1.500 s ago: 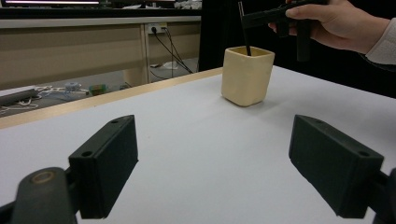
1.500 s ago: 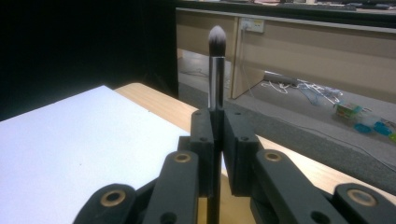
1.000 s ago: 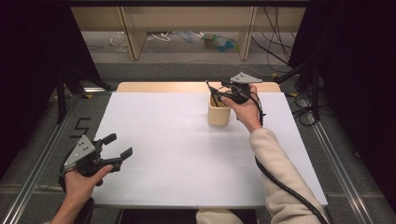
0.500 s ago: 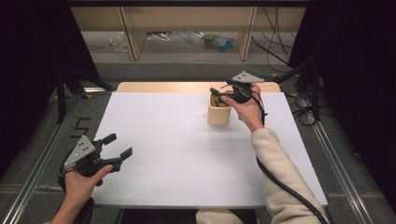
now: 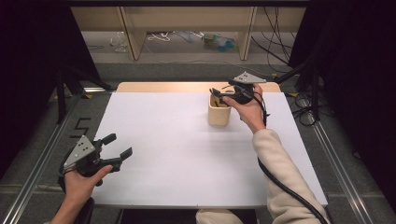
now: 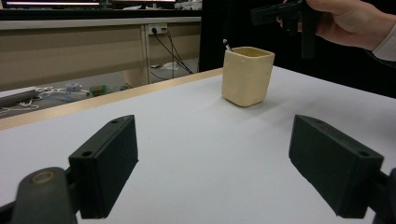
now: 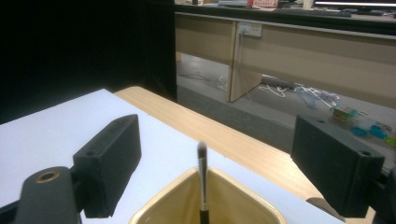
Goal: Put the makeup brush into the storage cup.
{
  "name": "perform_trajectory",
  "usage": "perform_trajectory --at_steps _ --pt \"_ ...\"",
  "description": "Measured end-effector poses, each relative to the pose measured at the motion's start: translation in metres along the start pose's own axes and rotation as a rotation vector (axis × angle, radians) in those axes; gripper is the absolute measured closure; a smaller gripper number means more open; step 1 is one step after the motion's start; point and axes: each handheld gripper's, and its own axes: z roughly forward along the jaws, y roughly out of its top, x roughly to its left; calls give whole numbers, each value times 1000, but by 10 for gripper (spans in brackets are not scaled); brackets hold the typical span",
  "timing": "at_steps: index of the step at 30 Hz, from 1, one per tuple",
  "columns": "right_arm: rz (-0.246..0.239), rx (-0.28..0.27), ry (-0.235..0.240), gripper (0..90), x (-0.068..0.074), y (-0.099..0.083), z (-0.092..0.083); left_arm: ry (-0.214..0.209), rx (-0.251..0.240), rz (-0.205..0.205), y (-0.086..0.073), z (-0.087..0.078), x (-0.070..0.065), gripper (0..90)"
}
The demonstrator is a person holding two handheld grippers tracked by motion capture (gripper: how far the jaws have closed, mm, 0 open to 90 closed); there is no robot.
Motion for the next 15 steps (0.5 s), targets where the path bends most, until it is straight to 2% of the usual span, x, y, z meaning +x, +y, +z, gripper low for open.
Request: perform_trajectory --at_steps 1,2,5,7,8,11,12,13,15 --pt "-14 -9 -5 173 -1 0 -1 0 0 0 0 0 0 153" --pt "-5 -2 -2 173 0 1 -2 0 1 2 0 0 0 154" --pt "-17 -5 -2 174 0 1 -6 0 1 5 0 0 0 154" --pt "-4 2 1 174 2 0 -9 1 3 9 0 0 0 153" --pt "-22 -10 1 174 0 0 -10 1 3 10 0 -1 0 153" --pt "-26 -4 -1 177 2 0 -14 1 3 11 0 0 0 153" --pt "-13 2 7 177 3 0 -15 1 3 12 0 0 0 153" --pt "-27 -10 7 177 3 0 -16 1 3 12 0 0 0 153" --pt "-24 -8 2 177 4 0 -17 1 3 13 0 0 0 154"
